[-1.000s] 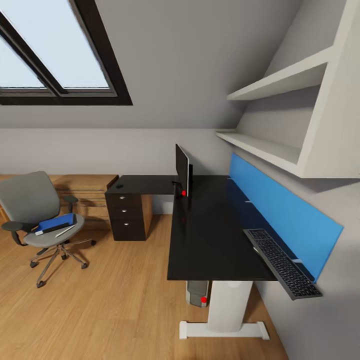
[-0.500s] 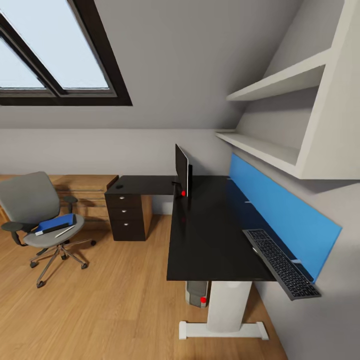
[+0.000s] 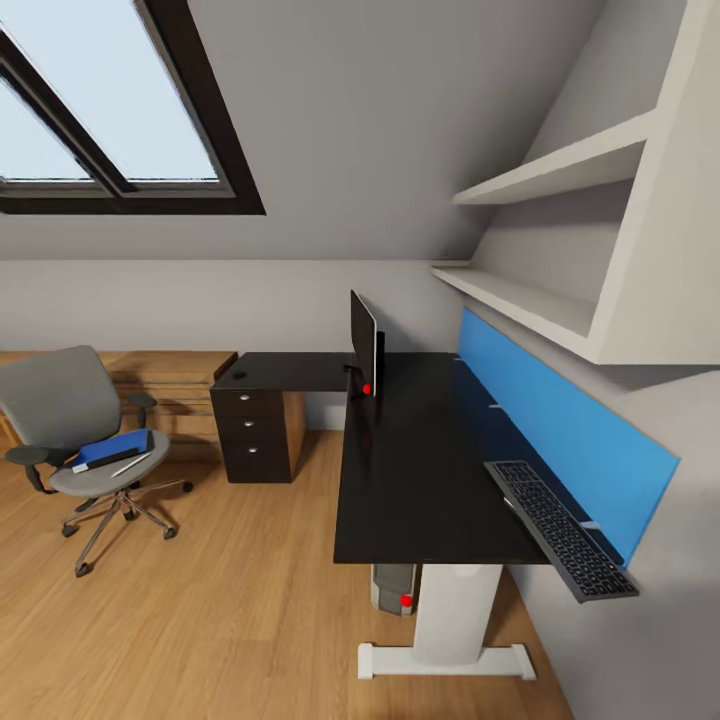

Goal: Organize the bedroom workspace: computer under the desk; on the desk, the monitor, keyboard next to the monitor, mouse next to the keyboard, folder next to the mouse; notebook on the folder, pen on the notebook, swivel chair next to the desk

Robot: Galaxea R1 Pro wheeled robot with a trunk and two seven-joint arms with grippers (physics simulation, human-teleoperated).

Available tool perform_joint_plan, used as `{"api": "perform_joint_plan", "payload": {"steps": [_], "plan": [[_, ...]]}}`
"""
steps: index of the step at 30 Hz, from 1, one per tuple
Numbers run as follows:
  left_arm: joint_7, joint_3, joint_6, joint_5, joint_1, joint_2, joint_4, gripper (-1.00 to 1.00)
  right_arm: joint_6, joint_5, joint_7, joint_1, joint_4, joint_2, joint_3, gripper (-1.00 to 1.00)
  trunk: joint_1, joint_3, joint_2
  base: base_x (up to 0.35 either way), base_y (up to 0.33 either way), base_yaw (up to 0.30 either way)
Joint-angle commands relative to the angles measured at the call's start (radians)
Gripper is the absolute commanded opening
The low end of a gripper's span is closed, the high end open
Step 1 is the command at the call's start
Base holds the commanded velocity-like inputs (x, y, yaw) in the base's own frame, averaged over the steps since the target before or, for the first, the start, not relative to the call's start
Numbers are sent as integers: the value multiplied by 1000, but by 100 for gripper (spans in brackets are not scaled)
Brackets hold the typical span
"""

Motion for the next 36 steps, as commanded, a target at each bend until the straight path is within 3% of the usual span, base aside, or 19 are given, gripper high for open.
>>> {"api": "perform_joint_plan", "payload": {"steps": [1, 9, 36], "plan": [[4, 3, -3, -3, -1, 0, 1, 100, -3, 3, -5, -1, 2, 0, -1, 100, -4, 2, 6, 0, 0, 0], [5, 3, -3, -2, -1, 0, 1, 100, 46, 0, -4, -1, 2, -1, -2, 100, -34, 27, 62, 0, 0, 0], [13, 3, -2, -2, -1, 2, 1, 100, 52, 1, -1, -1, 0, -1, 1, 100, -138, 111, 251, 0, 0, 0]]}}
